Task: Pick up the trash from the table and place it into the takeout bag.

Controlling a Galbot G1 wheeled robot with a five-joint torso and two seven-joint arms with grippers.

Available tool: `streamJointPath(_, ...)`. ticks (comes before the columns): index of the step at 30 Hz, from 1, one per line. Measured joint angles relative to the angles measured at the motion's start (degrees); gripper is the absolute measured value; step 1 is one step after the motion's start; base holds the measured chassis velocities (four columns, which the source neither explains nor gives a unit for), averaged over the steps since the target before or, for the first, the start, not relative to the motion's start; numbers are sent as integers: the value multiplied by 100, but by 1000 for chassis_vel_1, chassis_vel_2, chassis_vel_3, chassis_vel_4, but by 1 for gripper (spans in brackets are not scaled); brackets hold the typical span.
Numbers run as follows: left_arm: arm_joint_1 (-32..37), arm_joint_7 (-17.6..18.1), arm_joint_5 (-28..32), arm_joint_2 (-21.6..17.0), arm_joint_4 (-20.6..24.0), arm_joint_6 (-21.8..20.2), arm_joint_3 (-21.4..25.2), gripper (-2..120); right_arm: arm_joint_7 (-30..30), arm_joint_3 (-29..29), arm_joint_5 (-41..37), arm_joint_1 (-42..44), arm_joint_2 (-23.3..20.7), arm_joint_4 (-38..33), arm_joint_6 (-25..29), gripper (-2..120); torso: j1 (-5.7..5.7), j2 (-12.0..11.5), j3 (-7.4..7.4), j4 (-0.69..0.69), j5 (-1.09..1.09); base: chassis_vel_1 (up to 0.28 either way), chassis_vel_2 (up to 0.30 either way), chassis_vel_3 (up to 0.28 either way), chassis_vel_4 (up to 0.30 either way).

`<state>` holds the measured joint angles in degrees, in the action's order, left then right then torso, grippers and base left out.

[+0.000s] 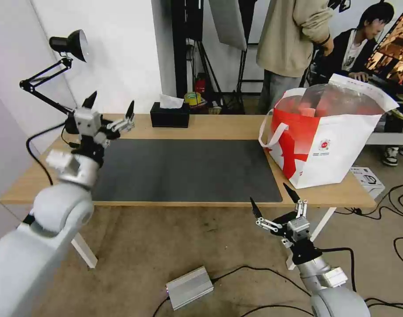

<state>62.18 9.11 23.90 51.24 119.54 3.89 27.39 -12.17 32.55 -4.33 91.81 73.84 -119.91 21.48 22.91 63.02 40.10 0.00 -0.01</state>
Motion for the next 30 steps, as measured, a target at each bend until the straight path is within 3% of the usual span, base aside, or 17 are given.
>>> streamJointPath(3, 262, -107, -208, 227, 43, 148, 159, 99, 0, -1, 0, 0, 0, 0, 0, 100, 0, 0, 0, 0, 1, 0, 0, 0, 0)
streamJointPath(5, 841, -280, -730, 727, 154, 491, 448, 99, 0, 0, 0, 0, 0, 0, 0, 100, 0, 0, 0, -1, 1, 0, 0, 0, 0)
streamJointPath(9, 1300, -306, -1266, 1149, 273, 865, 652, 99, 0, -1, 0, 0, 0, 0, 0, 100, 0, 1, 0, 0, 2, 0, 0, 0, 0)
streamJointPath(11, 1745, -309, -1721, 1608, 457, 1162, 832, 99, 0, 0, 0, 0, 0, 0, 0, 100, 0, 0, 0, 0, 4, 0, 0, 0, 0)
streamJointPath(17, 2122, -326, -2116, 2149, 530, 1521, 899, 100, 0, -1, 0, 0, 0, 0, 0, 100, 0, 1, 0, 1, 2, 0, 0, 0, 0)
streamJointPath(19, 2281, -319, -2366, 2497, 530, 1741, 933, 100, 0, 0, 0, 0, 0, 0, 0, 100, 1, 0, 0, 0, 2, 0, 0, 0, 0)
streamJointPath(30, 2840, -427, -2874, 3263, 683, 2030, 1005, 100, 0, 0, 0, 0, 0, 0, 0, 100, 1, 0, 0, -1, 2, 0, 0, 0, 0)
